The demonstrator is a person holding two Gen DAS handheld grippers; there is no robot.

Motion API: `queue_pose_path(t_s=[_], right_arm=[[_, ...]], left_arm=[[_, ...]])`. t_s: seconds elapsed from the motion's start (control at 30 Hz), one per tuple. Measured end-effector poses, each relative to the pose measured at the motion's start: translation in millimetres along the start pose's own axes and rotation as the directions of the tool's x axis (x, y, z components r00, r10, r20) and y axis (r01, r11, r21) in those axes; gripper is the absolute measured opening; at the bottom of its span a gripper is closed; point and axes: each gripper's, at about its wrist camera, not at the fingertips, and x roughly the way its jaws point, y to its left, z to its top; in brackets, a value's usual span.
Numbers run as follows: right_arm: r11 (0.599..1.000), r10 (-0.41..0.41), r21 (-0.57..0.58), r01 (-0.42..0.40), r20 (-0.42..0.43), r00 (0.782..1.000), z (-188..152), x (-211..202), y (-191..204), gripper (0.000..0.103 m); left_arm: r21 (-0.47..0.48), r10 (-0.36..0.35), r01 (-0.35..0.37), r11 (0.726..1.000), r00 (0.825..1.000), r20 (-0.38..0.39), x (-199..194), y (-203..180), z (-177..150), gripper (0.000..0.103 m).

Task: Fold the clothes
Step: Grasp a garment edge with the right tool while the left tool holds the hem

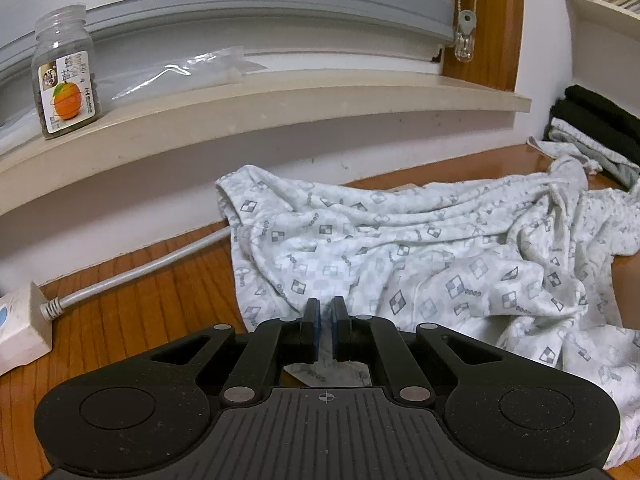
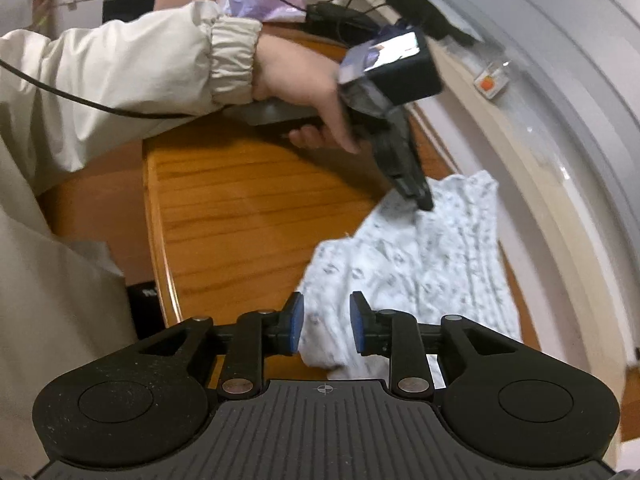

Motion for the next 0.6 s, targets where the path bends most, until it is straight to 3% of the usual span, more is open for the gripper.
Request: queue_pose_path(t_s=[0.27, 0.33, 0.43, 0.5, 0.6], right_arm=[[1.000, 0.014, 0.012, -0.012, -0.115, 0.993, 1, 46, -7, 0.025], [0.999, 0.035, 0.006, -0.035, -0.137, 0.990, 0, 49, -6, 0.003], [0.997, 0.072, 0.026, -0.070, -0.105, 0.992, 3, 40, 0, 0.003], [0.991, 0.119, 0.059, -0.116, -0.058, 0.991, 9, 31, 5, 0.002], [0.982, 0.173, 0.079, -0.174, 0.018, 0.985, 21, 18, 17, 0.002]], left_arm=[[0.021, 0.031, -0.031, 0.999, 1.000, -0.005, 3, 5, 1, 0.007], [0.017, 0.033, -0.033, 0.999, 0.999, -0.005, 3, 7, 1, 0.007], [0.027, 0.056, -0.056, 0.998, 0.998, -0.008, 3, 11, 2, 0.007], [0.047, 0.110, -0.109, 0.993, 0.994, -0.013, 4, 15, 2, 0.006], [0.019, 0.090, -0.090, 0.996, 0.995, -0.028, 2, 27, 4, 0.003]])
